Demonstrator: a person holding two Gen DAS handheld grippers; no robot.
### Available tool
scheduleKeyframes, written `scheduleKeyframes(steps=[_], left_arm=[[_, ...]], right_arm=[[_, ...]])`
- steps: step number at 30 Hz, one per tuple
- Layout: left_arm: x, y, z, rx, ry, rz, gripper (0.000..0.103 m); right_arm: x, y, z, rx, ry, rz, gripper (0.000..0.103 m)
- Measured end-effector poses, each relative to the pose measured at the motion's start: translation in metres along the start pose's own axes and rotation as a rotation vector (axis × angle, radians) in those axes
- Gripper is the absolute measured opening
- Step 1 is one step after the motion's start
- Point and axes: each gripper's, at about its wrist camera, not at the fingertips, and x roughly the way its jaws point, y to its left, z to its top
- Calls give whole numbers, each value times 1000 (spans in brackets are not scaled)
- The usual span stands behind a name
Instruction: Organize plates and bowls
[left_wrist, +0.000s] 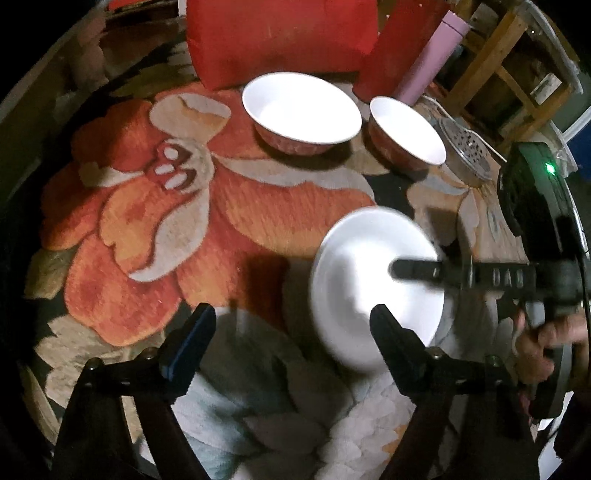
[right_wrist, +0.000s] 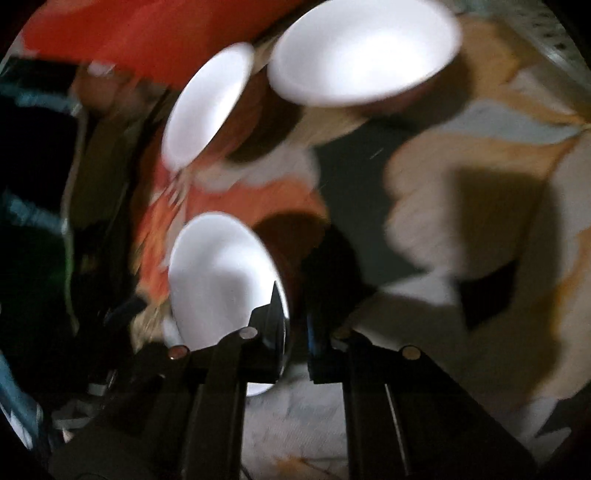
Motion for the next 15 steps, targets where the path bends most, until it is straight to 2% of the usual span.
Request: scheduleKeyframes(steps=[3, 4, 5, 9, 11, 15], left_arm=[[8, -2, -4, 1, 28, -11, 74], [11, -3, -5, 3, 39, -14, 59], [16, -5, -6, 7, 59, -17, 50], [26, -10, -9, -7, 76, -38, 42], [33, -13, -9, -16, 92, -47, 20], [36, -17, -12, -40, 93, -27, 17]], right_arm=[[3, 13, -5, -44, 3, -21, 10], [3, 15, -4, -43, 2, -23, 13], [3, 17, -5, -37, 2, -29, 13], [1, 20, -16, -16, -14, -76, 13], [2, 22, -21, -16, -28, -106, 13], [2, 23, -27, -7, -44, -157, 11]])
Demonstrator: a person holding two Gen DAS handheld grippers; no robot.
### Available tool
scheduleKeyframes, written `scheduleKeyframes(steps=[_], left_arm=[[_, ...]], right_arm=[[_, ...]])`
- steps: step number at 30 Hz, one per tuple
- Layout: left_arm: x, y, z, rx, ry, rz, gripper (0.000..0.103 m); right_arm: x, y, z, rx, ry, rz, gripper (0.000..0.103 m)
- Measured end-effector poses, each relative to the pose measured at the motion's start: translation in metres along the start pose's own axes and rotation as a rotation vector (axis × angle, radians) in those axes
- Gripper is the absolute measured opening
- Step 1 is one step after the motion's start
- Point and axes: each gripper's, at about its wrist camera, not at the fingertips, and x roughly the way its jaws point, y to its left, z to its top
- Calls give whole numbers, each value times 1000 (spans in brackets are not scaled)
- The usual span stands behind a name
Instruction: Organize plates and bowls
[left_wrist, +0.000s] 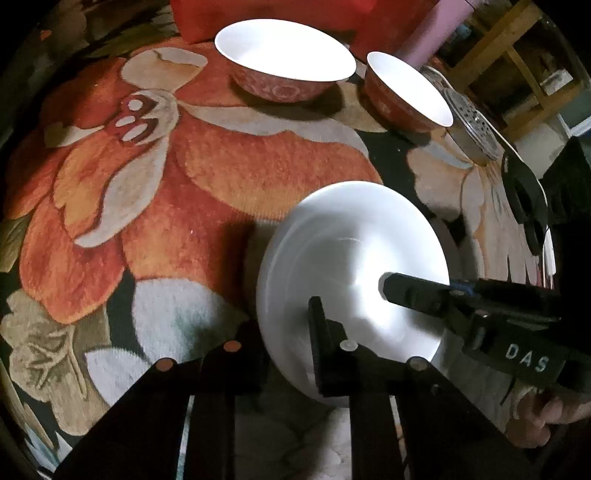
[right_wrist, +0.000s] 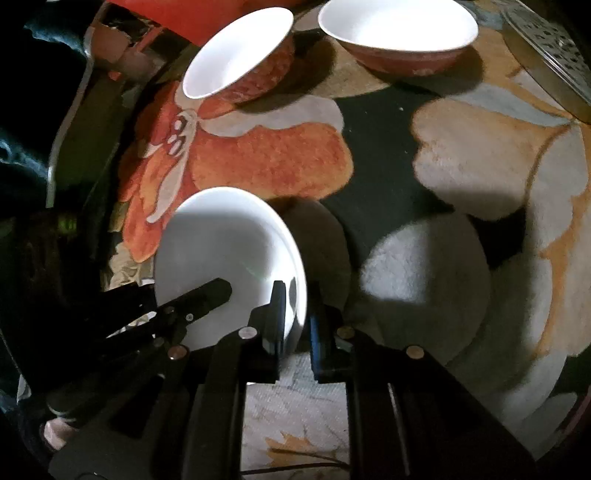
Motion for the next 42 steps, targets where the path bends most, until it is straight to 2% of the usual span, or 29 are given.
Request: scheduleKeyframes(steps=[7, 14, 22, 30, 42], left_arm=[[-24, -19, -5, 42, -28, -6, 16], [-50, -62, -11, 128, -32, -13, 16], [-60, -112, -23, 199, -16, -16, 16], [-68, -166, -50, 320, 7, -6, 16], [-71, -229, -75, 428, 15, -29, 16]], right_arm=[[-23, -5, -14, -10, 2, -5, 10], [-74, -16, -30, 19, -63, -8, 10], [-107, -33, -61, 86, -97, -41, 10], [-137, -67, -108, 225, -130, -10, 10], [-177, -106, -147, 290, -165, -25, 11]])
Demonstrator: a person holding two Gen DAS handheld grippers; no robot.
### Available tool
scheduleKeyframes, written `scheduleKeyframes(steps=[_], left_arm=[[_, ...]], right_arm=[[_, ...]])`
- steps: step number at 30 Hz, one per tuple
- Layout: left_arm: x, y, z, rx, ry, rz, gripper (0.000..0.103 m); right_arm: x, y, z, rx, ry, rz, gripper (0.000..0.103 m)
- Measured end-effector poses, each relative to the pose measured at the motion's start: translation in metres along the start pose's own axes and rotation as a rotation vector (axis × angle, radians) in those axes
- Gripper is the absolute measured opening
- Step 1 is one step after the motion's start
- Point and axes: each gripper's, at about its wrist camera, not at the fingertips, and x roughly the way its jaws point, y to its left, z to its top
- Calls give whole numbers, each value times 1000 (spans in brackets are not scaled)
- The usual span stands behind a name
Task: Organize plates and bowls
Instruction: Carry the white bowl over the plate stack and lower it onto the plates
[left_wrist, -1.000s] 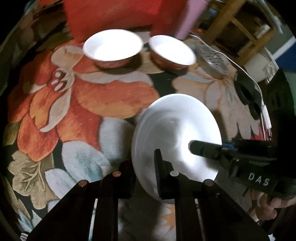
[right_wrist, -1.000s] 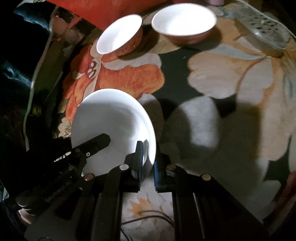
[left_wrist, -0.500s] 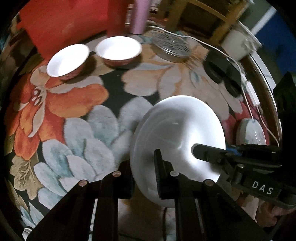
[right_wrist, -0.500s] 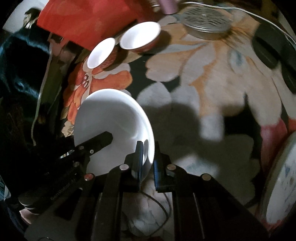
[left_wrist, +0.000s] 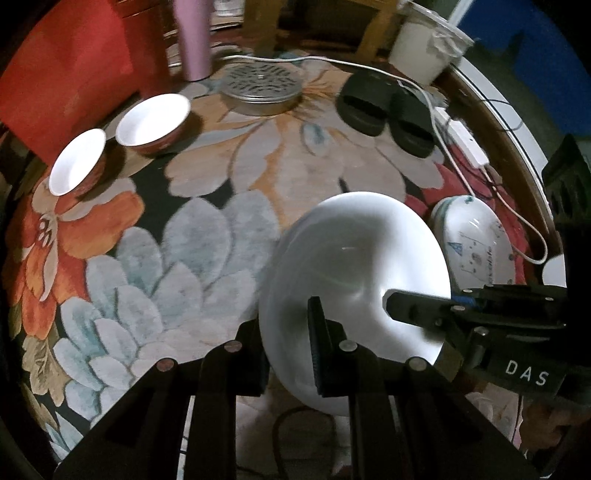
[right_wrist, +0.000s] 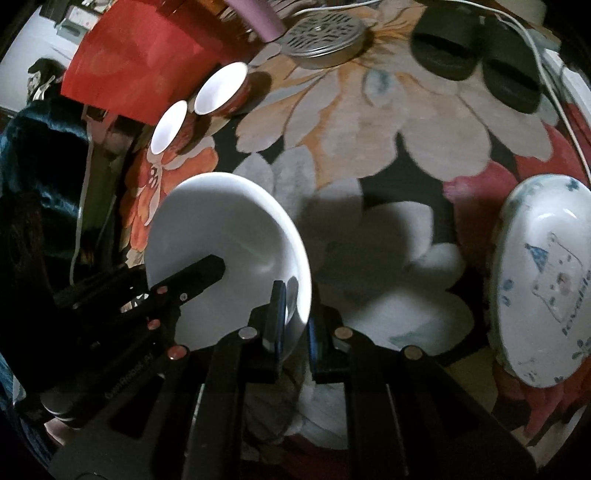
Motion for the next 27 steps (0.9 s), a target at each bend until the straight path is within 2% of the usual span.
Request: scheduleKeyframes(steps=[18, 27], left_arm=[[32, -107, -2, 138, 36, -72, 16], [50, -161, 20, 178, 19, -121, 16]], right_arm=[[-45, -96, -35, 147, -65, -49, 11], [-73, -144, -42, 228, -126, -96, 12]])
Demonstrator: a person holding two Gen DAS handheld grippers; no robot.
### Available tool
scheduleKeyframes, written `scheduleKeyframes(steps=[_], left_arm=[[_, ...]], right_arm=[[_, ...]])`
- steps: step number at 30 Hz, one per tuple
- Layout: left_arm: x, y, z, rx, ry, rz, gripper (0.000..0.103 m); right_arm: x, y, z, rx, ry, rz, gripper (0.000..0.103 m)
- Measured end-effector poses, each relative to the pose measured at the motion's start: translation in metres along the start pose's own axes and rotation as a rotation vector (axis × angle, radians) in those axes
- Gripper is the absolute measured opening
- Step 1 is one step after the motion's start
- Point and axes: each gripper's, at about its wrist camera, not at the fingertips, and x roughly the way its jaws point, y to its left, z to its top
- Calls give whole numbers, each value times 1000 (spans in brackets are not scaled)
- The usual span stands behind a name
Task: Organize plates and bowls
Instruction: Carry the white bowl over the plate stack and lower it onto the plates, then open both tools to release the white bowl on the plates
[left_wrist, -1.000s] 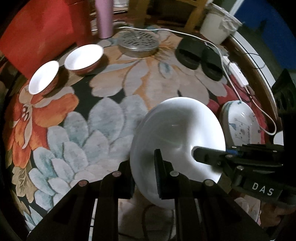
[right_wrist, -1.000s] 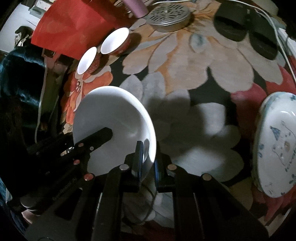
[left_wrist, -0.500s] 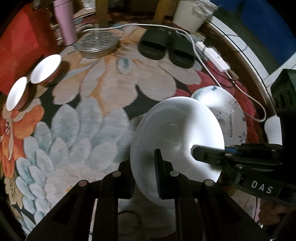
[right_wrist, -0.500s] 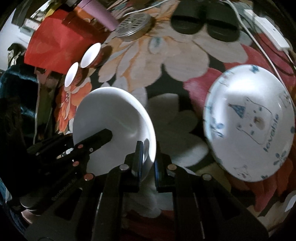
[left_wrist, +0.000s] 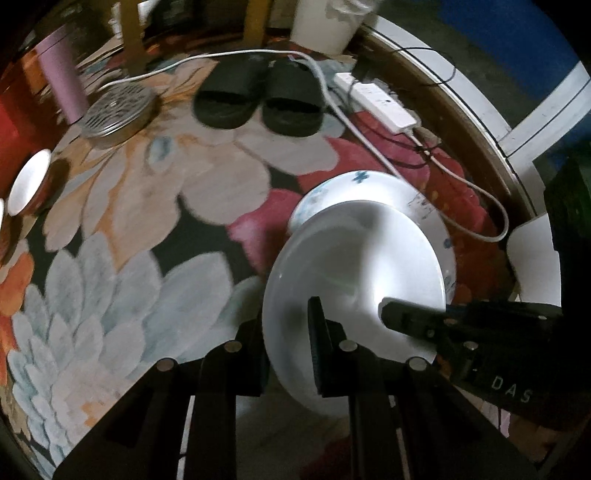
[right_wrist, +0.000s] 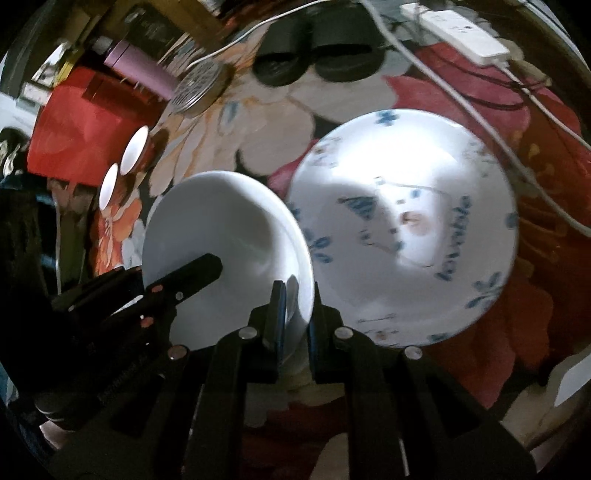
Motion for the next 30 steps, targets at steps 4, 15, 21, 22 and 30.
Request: scheduleKeyframes(steps=[4, 15, 21, 22, 30], left_arm=[[16, -19, 13, 29, 4, -32, 16], [54, -42, 18, 66, 63, -60, 16], [63, -41, 13, 59, 85, -63, 16], [65, -42, 13, 58, 87, -64, 16], [77, -43, 10, 54, 130, -64, 16]], right_arm=[[-8, -24, 8, 36, -27, -35, 12], [-1, -57, 9, 87, -5, -80, 12], [6, -62, 7, 92, 16, -86, 12], [7, -62, 6, 93, 19, -87, 12], [14, -71, 5, 125, 49, -78, 12]])
